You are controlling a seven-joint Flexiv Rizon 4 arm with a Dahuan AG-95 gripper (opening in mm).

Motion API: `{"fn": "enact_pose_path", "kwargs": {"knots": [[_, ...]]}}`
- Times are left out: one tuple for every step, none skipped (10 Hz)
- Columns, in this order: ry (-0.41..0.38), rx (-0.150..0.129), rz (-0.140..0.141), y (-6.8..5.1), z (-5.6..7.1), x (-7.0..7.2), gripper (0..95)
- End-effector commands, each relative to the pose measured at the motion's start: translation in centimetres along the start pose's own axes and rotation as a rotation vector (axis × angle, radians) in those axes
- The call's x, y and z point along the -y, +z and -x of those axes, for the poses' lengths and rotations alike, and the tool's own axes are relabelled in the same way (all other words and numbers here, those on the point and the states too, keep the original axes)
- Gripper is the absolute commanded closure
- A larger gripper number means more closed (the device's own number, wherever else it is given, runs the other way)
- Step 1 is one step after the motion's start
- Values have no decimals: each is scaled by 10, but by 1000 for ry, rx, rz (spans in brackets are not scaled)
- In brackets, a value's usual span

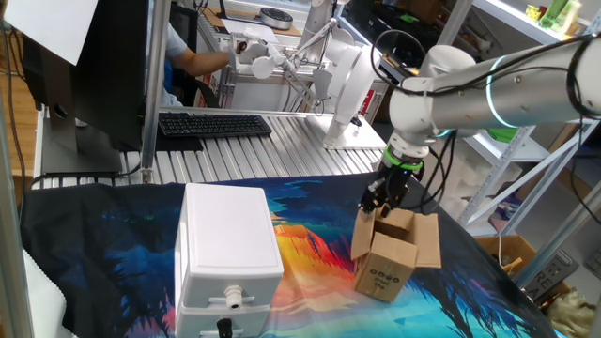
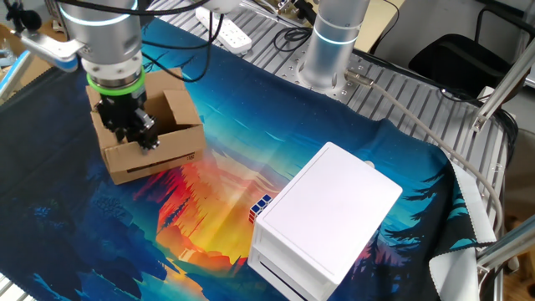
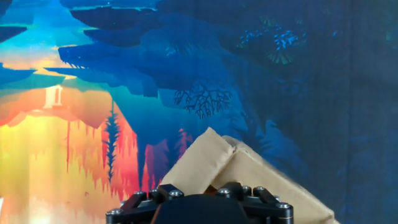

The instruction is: Cover the box

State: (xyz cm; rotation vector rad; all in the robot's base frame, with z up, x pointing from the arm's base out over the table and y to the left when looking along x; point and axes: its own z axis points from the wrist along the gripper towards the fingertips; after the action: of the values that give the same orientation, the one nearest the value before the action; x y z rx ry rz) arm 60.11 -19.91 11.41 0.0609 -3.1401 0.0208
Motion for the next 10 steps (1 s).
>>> {"fn": "enact_pose_path", "kwargs": {"knots": [[10,4,4,-1,0,1,380],[14,6,6,-1,0,1,380],[20,7,9,-1,0,1,380],[33,8,18,1,1,0,380],[45,8,37,4,2,0,380],[50,8,50,8,3,1,380],[52,8,54,10,3,1,380],[54,8,55,11,3,1,380],[56,7,47,8,3,1,380],[60,2,30,-4,1,-1,380]]}}
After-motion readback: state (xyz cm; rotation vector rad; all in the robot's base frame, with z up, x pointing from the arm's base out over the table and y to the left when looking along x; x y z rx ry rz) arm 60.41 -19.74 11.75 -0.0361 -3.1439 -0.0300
